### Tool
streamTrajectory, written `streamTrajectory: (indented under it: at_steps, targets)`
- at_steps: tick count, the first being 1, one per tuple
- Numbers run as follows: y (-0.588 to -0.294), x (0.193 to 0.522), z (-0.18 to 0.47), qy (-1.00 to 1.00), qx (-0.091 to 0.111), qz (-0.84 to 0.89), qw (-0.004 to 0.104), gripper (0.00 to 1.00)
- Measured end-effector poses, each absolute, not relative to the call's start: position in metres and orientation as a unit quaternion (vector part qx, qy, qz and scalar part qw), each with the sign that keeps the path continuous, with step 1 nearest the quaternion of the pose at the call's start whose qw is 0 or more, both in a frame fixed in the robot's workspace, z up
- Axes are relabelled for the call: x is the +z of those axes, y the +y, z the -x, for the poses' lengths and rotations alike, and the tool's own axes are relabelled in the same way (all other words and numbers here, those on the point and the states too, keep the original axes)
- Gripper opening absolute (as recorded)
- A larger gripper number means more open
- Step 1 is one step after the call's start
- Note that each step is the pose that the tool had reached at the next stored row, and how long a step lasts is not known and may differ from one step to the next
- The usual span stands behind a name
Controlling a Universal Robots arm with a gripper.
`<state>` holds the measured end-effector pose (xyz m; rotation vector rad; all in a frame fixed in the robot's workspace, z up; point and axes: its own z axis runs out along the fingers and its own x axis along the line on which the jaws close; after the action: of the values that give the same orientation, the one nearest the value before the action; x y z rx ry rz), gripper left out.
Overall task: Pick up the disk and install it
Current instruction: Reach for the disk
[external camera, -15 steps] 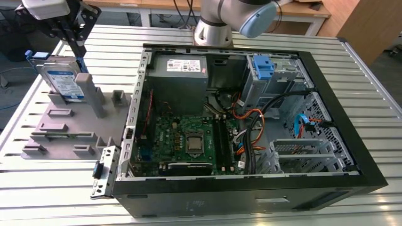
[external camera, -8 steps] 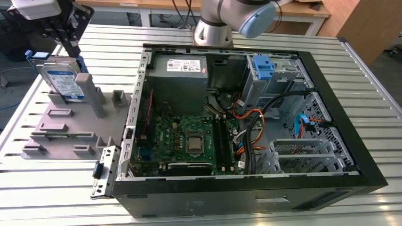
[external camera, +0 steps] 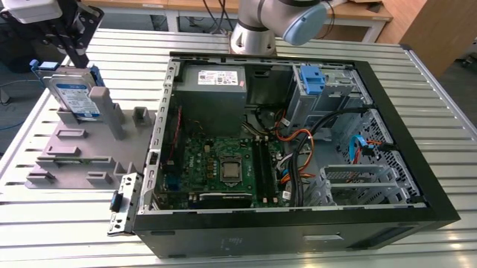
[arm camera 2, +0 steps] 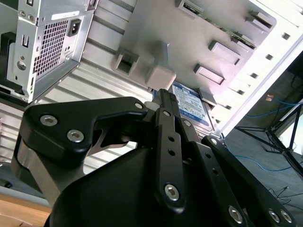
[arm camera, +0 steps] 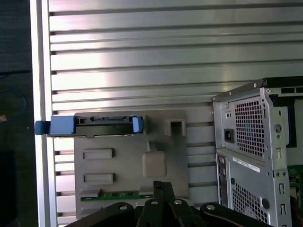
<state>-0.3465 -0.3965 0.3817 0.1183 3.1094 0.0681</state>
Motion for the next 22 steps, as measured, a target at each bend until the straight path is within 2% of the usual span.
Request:
streamTrajectory:
  at_steps: [22]
  targets:
    - [-0.396,0.380,0.367,0.999,0.022,-0.038,0.015,0.11]
